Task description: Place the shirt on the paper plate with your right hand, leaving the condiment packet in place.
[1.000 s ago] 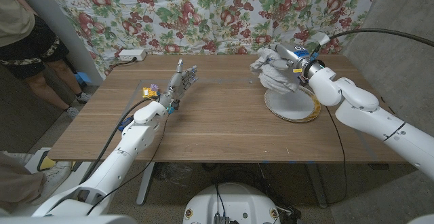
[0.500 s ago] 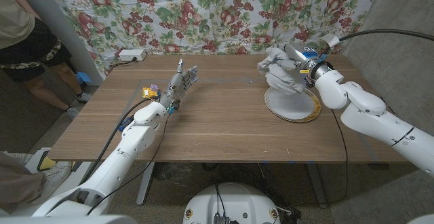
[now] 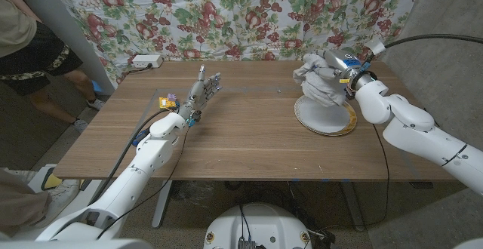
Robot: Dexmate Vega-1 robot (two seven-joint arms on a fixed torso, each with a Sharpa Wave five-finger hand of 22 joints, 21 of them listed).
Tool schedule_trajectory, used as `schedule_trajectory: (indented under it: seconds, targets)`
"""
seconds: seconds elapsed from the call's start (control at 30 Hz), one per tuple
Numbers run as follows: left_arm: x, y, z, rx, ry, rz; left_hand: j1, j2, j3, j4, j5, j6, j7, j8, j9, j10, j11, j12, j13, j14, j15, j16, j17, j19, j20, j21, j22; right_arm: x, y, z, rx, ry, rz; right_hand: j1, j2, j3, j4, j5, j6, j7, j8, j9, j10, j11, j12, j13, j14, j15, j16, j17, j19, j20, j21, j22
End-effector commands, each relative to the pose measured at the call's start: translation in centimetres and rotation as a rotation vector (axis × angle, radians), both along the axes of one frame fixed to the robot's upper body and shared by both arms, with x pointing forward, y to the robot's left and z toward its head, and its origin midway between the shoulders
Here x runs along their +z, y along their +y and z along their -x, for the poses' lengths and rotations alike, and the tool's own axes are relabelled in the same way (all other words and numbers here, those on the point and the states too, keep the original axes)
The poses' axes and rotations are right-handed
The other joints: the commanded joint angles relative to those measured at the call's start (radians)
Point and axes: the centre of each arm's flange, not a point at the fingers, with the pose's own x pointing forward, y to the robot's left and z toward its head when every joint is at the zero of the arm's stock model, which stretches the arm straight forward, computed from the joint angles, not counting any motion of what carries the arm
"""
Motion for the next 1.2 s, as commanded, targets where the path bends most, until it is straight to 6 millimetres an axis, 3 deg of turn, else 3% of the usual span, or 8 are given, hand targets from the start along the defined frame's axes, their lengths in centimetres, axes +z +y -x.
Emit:
schedule_trajectory:
  seconds: [0.03, 1.2]
  targets:
    - [0.0, 0.0, -0.1, -0.002, 0.003, -0.001, 0.007, 0.004, -0.003, 0.004, -0.002, 0.009, 0.0, 0.001, 0.003, 0.001, 0.001, -0.002, 0.004, 0.0, -0.082, 0.003, 0.003, 0.001, -0.065, 0.009, 0.002, -0.8, -1.1, -0.3, -0.038, 0.017, -0.031, -0.003, 0.003, 0.002, -0.002, 0.0, 0.01, 0.0, -0.004, 0.003, 0.006, -0.008, 0.007, 0.003, 0.006, -0.173, -0.003, 0.003, -0.009, -0.139, 0.008, 0.002]
    - [0.4, 0.0, -0.4, -0.008, 0.0, -0.011, 0.007, 0.004, -0.003, 0.004, -0.003, 0.009, -0.001, 0.0, 0.003, -0.001, 0.003, -0.003, 0.004, 0.0, -0.082, 0.003, 0.003, 0.002, -0.065, 0.009, 0.002, -3.2, -3.1, -2.1, -0.14, 0.093, -0.065, 0.006, 0.007, 0.008, -0.005, -0.001, 0.016, -0.004, -0.009, 0.008, 0.007, -0.012, 0.006, 0.003, 0.011, -0.175, -0.01, 0.013, -0.025, -0.133, 0.025, 0.0]
